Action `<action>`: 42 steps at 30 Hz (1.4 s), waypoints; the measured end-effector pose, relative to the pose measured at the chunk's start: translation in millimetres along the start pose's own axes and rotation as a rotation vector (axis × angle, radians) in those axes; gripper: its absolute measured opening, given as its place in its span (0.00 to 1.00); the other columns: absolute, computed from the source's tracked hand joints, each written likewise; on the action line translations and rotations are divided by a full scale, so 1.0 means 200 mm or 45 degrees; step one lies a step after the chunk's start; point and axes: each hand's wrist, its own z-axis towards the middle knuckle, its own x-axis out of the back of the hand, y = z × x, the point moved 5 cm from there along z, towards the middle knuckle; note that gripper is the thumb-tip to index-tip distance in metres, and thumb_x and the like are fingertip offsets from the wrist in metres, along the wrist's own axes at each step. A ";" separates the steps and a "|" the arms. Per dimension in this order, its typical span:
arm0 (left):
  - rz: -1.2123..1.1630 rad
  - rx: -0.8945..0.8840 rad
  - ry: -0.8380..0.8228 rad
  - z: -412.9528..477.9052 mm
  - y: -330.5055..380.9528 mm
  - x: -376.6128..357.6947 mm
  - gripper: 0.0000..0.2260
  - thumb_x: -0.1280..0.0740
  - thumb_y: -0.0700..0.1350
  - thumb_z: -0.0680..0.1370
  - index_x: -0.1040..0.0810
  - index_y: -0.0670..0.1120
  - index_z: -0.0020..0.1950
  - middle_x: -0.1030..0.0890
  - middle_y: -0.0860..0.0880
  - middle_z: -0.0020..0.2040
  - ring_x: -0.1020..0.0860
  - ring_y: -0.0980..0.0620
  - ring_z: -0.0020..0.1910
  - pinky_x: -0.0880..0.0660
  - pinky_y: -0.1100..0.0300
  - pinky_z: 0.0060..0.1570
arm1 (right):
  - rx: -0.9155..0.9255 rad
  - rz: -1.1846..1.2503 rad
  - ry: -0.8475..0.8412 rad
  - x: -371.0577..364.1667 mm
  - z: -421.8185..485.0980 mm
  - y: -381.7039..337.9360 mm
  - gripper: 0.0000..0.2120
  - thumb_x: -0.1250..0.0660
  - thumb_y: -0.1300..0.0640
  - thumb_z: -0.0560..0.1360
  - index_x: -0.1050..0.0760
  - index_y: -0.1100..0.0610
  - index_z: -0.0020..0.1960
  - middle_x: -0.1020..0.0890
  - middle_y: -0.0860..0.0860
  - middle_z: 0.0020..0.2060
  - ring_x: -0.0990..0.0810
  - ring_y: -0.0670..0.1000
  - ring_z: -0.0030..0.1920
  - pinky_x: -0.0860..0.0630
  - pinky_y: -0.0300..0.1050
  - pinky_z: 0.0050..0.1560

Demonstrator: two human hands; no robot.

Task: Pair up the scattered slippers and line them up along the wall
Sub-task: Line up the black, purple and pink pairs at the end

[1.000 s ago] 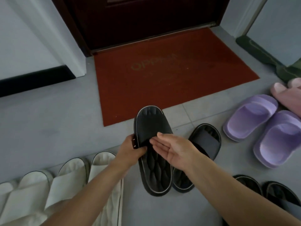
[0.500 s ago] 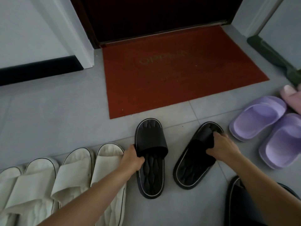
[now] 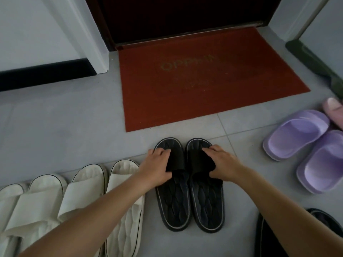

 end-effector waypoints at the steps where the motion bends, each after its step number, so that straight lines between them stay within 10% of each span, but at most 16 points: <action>1: 0.012 0.007 -0.010 -0.04 0.00 -0.03 0.36 0.33 0.53 0.72 0.43 0.47 0.76 0.35 0.46 0.71 0.38 0.44 0.67 0.35 0.53 0.66 | 0.031 -0.023 -0.028 -0.01 -0.01 0.00 0.42 0.30 0.54 0.67 0.46 0.51 0.76 0.40 0.50 0.71 0.30 0.55 0.66 0.31 0.45 0.63; 30: -0.050 0.074 -0.042 -0.19 -0.01 -0.06 0.38 0.31 0.49 0.67 0.42 0.52 0.75 0.37 0.50 0.68 0.38 0.45 0.65 0.31 0.52 0.64 | 0.071 -0.185 -0.030 -0.04 -0.03 -0.07 0.42 0.29 0.55 0.68 0.48 0.48 0.76 0.41 0.49 0.71 0.30 0.55 0.65 0.29 0.47 0.62; 42: 0.335 0.110 -0.363 -0.35 -0.34 -0.04 0.57 0.27 0.66 0.59 0.57 0.51 0.76 0.49 0.46 0.77 0.50 0.44 0.76 0.50 0.44 0.73 | 0.073 -0.280 -0.100 -0.04 -0.03 -0.10 0.47 0.31 0.41 0.67 0.53 0.49 0.77 0.44 0.50 0.73 0.33 0.54 0.68 0.31 0.48 0.64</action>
